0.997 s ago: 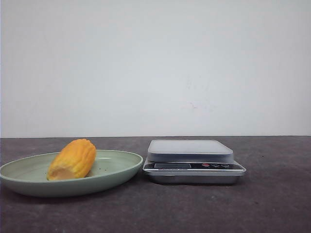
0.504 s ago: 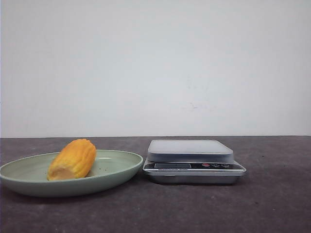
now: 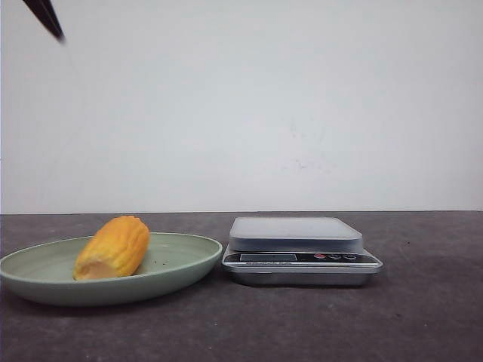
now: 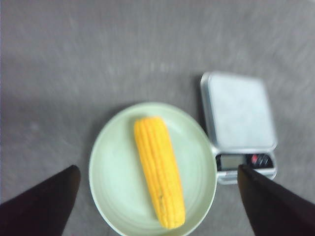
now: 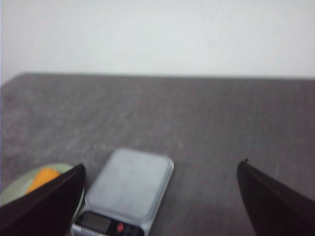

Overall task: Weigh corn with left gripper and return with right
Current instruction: 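Lower the left gripper onto the corn cob on the green plate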

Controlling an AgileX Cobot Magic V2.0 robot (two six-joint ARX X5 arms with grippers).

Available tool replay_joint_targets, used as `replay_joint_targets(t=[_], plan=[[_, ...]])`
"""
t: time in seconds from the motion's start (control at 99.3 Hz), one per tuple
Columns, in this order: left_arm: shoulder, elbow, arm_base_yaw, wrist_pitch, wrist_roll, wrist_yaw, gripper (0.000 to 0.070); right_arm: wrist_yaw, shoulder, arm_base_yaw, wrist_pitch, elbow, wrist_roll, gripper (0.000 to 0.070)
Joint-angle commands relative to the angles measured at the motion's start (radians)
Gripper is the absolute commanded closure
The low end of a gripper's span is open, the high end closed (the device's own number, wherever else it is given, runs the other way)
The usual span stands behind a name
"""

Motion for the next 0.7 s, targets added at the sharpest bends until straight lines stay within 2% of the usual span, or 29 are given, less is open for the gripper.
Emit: replay_joint_targets(t=[0.0, 0.373, 0.695], plan=[[0.095, 0.007, -0.022, 0.016, -0.011, -0.002, 0.0073, 0.001, 0.012, 0.004, 0.0, -0.001, -0.001, 0.0075], [0.503, 0.008, -0.134, 0.157, -0.042, -0.002, 0.0073, 0.0, 0.004, 0.004, -0.043, -0.02, 0.003, 0.0076], [0.64, 0.008, -0.209, 0.194, -0.043, -0.011, 0.0085, 0.002, 0.005, 0.004, -0.068, -0.02, 0.003, 0.0078]])
